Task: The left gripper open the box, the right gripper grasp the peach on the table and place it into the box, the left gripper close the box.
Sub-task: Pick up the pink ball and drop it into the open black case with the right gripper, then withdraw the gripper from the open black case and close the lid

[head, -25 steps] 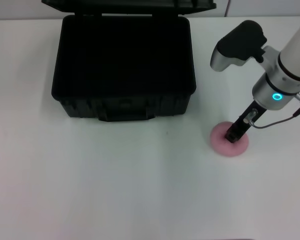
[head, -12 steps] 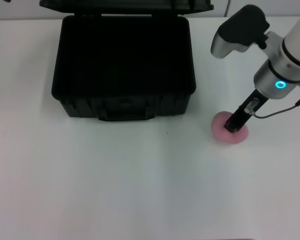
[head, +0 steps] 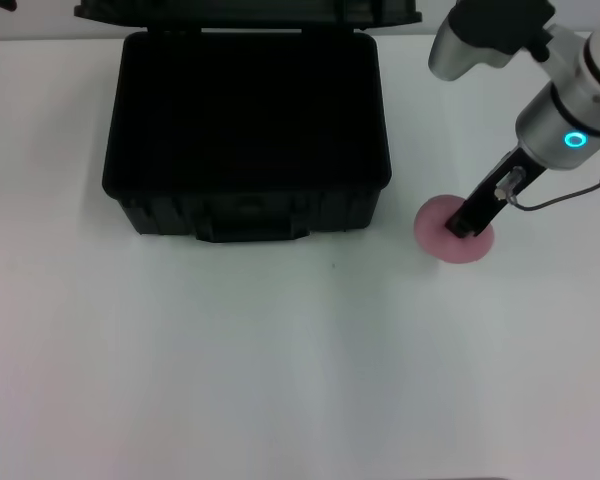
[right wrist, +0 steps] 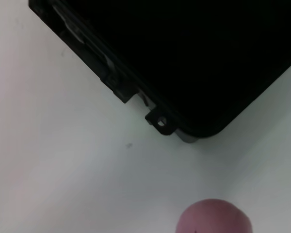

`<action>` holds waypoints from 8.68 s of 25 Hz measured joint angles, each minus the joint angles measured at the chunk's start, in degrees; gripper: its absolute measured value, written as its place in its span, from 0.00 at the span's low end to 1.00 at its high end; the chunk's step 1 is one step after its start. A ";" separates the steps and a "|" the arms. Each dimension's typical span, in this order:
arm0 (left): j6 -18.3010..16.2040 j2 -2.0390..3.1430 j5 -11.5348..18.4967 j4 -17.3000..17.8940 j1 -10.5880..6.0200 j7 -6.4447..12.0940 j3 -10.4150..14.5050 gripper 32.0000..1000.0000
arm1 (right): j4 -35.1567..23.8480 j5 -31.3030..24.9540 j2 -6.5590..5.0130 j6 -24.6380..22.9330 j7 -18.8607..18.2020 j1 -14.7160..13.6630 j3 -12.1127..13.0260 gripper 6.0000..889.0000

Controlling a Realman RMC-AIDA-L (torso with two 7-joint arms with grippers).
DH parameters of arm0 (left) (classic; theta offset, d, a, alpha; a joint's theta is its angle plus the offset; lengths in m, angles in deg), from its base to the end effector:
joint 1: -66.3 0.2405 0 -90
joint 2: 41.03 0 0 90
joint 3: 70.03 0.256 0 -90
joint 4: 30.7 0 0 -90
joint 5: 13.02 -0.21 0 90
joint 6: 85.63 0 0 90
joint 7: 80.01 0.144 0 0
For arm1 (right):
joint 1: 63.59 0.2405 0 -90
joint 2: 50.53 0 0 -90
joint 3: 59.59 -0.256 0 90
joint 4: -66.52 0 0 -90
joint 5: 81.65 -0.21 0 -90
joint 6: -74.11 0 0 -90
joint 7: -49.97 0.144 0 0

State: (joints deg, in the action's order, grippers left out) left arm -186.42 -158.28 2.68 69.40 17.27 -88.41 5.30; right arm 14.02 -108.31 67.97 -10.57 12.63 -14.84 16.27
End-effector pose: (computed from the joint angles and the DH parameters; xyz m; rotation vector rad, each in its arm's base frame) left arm -0.0567 0.3812 0.0896 -2.0086 -1.1492 0.1307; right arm 0.1899 0.3862 -0.0286 -2.6226 0.9431 -0.7107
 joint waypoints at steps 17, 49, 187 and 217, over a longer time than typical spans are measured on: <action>0.07 0.00 0.04 0.00 1.01 0.51 -1.08 0.35 | -18.78 -3.01 -0.11 -6.44 0.29 -6.11 -0.09 0.03; 0.15 0.09 0.05 0.10 1.17 0.50 -1.21 0.35 | -19.20 -10.31 -0.05 6.90 -4.72 -7.79 0.56 0.03; 0.06 -0.07 -0.13 0.01 2.22 1.82 -2.73 0.35 | 1.41 -23.14 0.02 33.91 -9.16 -1.81 18.83 0.98; -0.03 0.09 -0.33 0.07 2.89 1.81 -2.72 0.35 | -10.44 -13.17 -0.20 11.69 -2.97 -3.60 7.19 0.97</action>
State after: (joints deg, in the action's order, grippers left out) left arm -186.45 -158.19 2.35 69.46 20.16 -86.60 2.57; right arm 3.58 -121.48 67.77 1.12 9.66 -18.44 23.46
